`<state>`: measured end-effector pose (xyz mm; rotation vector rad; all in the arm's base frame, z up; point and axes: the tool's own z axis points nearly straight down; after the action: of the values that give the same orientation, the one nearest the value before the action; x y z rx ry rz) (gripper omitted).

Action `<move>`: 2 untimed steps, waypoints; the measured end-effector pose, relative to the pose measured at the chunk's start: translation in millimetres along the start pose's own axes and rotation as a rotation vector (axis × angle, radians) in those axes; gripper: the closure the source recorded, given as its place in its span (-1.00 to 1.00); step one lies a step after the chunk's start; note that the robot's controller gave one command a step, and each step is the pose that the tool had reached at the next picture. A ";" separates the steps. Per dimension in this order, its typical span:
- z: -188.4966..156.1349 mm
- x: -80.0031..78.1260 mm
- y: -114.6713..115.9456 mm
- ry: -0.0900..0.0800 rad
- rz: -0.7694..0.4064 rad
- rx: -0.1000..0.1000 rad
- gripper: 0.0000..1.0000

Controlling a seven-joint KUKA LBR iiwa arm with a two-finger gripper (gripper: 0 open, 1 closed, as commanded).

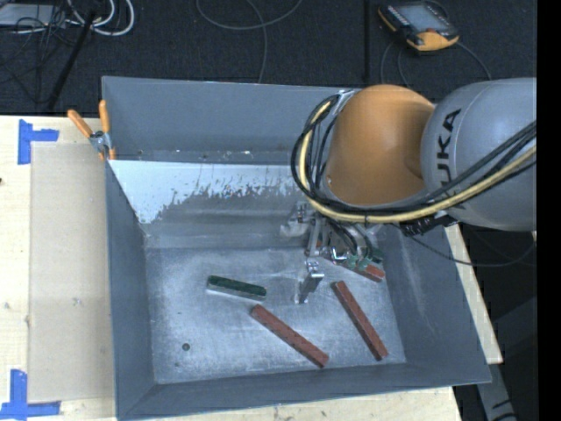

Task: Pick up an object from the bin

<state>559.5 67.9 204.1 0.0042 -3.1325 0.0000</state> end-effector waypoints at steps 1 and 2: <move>-4.7 -1.5 -0.3 -0.008 0.002 -0.001 -1.00; 46.6 -8.1 6.8 -0.014 -0.012 -0.001 -1.00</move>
Offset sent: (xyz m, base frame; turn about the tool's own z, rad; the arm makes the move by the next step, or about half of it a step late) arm 0.0127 0.0189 -0.1341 -0.0408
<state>567.1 74.8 157.5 0.0236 -3.1469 -0.0012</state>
